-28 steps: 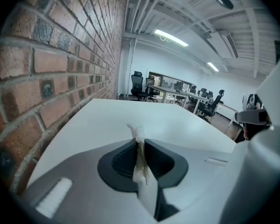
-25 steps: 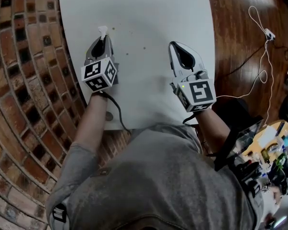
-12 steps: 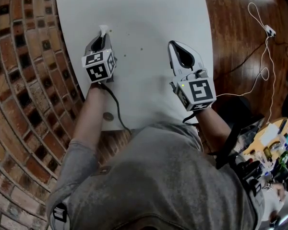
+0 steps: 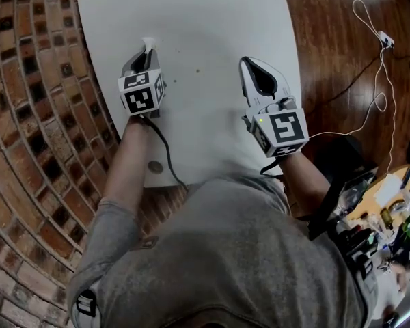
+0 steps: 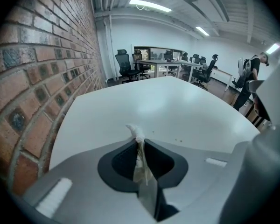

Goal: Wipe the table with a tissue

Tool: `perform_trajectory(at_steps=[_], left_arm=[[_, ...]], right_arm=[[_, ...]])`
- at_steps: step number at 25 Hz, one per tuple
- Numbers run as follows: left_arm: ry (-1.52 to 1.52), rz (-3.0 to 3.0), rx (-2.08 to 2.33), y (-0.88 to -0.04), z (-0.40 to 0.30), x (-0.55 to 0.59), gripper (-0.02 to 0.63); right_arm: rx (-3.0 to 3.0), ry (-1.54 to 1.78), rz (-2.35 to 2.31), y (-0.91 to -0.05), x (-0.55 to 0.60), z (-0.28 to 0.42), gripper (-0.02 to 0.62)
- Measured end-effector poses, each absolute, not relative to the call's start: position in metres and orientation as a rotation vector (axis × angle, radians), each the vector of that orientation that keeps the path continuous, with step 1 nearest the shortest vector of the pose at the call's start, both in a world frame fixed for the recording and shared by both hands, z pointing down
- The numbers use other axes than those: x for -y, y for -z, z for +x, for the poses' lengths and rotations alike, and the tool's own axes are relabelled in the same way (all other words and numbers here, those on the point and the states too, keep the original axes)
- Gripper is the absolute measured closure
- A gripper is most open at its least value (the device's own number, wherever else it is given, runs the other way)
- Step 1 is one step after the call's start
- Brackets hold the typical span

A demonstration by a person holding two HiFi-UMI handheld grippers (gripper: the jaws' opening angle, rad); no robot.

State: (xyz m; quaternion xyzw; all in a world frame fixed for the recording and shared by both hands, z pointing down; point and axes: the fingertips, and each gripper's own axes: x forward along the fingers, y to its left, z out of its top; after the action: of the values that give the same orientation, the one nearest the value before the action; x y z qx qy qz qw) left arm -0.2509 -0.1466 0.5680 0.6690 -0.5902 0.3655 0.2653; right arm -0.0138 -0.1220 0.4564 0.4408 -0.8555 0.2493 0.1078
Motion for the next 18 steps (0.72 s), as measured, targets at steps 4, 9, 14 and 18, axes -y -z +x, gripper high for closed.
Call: perform_trajectory(at_steps=[4, 9, 14, 18], left_arm=[[-1.041, 1.831, 1.578, -0.564, -0.239, 0.149, 0.569], [-1.086, 1.841, 1.542, -0.565, -0.231, 0.149, 0.569], [-1.125, 1.857, 1.492, -0.565, -0.22, 0.152, 0.569], [-1.167, 1.876, 1.459, -0.565, -0.212, 0.152, 0.569]], right_arm=[[2.515, -0.745, 1.314, -0.455, 0.122, -0.007, 0.581], [2.513, -0.756, 1.339, -0.455, 0.123, 0.002, 0.581], [2.519, -0.767, 1.38, -0.45, 0.125, 0.008, 0.581], [2.521, -0.769, 1.393, -0.449, 0.125, 0.014, 0.581]])
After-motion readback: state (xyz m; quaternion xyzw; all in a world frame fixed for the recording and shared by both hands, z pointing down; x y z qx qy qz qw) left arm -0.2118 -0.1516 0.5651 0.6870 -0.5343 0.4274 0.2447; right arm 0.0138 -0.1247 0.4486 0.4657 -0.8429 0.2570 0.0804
